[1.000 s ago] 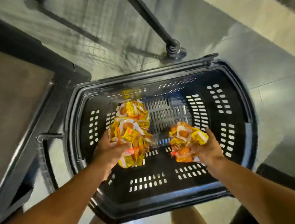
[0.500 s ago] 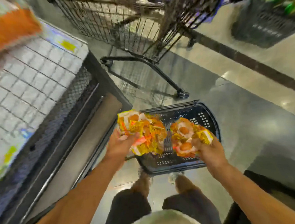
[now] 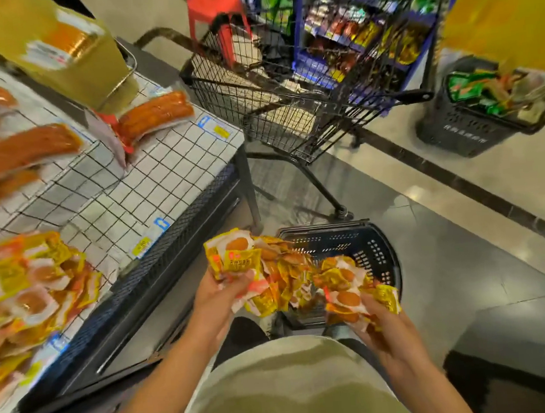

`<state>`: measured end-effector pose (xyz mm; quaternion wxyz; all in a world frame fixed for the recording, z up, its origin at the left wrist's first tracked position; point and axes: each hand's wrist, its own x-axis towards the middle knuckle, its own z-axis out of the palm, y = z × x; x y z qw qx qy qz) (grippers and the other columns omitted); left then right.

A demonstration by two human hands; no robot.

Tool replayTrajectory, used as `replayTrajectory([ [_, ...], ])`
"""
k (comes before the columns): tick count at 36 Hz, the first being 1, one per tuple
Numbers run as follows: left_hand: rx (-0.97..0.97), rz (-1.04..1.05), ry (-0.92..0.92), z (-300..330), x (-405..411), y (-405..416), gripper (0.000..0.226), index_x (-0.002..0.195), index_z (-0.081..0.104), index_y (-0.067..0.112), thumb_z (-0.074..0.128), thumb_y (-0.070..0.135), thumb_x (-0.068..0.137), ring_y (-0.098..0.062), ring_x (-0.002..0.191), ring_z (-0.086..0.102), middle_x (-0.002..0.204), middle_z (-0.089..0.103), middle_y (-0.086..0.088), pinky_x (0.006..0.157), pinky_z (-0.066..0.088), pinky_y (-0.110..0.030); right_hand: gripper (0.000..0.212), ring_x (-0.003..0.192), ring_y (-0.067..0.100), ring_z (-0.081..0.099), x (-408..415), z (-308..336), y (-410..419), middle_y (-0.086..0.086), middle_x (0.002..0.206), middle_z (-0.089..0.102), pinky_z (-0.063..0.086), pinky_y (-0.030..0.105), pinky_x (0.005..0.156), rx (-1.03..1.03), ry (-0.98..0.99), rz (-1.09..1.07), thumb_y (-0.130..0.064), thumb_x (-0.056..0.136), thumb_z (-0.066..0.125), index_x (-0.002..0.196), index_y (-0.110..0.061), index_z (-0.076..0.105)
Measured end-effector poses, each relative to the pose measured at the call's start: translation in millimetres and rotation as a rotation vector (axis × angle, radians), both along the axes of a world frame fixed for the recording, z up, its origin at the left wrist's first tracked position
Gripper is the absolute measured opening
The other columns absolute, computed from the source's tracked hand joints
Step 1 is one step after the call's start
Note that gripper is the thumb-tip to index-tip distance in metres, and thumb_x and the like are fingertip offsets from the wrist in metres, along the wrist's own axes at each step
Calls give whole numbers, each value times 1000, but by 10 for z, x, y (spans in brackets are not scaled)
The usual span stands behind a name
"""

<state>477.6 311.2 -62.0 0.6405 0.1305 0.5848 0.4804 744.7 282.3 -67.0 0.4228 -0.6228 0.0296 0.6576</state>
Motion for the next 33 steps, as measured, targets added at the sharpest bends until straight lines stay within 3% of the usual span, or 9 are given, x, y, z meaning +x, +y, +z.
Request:
replayTrajectory([
  [9,52,249,-75,315,34,-554,46,131,56,-2,65,-4,86,-37,110,68,122,69,-22,89,59,-46,36,70,18,76,28,357,-75,10,100,79,53,22,46,168,35,154,-6,91,69,126,-14,67],
  [14,72,373,25,458,-23,-989,46,128,60,5,70,2,83,-36,108,70,120,71,-19,93,57,-50,45,96,24,76,17,445,-48,10,113,77,59,27,61,233,44,306,-11,88,72,132,-18,65],
  [17,86,502,35,497,-129,-1373,46,129,60,8,71,2,84,-36,108,70,120,71,-18,89,59,-48,47,101,25,75,-141,473,-15,9,115,76,61,30,64,235,48,413,-12,86,73,132,-18,65],
  [20,120,613,73,529,-249,-1773,39,123,63,5,68,-2,85,-36,97,73,112,73,-19,78,62,-43,38,109,33,72,-421,515,-28,14,121,73,60,51,89,280,43,565,-11,94,67,132,-16,65],
  [22,122,679,103,549,-334,-2028,36,122,64,3,67,-3,86,-36,94,74,110,73,-21,73,62,-40,34,109,31,72,-642,543,-66,14,120,74,57,50,96,302,52,661,-14,99,62,134,-13,64],
  [25,114,789,117,576,-472,-2378,39,124,62,4,68,0,85,-37,97,73,112,72,-22,74,61,-40,32,95,17,76,-1014,582,-166,8,116,76,62,29,70,284,100,743,-10,100,60,132,-11,64],
  [28,95,905,122,584,-643,-2682,38,116,65,2,73,6,79,-37,92,74,109,72,-26,70,62,-40,30,95,23,76,-1410,621,-288,12,116,75,60,28,63,302,152,840,-8,98,62,126,-13,69],
  [31,92,1000,117,567,-882,-2957,42,115,66,0,76,8,75,-44,96,71,109,70,-29,77,61,-47,34,114,34,70,-1837,673,-453,17,126,70,59,48,90,337,162,928,-9,99,60,133,-13,65],
  [33,105,1046,103,543,-1084,-3135,43,118,65,1,76,7,77,-46,100,70,111,70,-28,83,59,-53,36,122,39,64,-2101,676,-558,19,131,67,44,60,109,332,170,965,-10,100,59,136,-14,62],
])
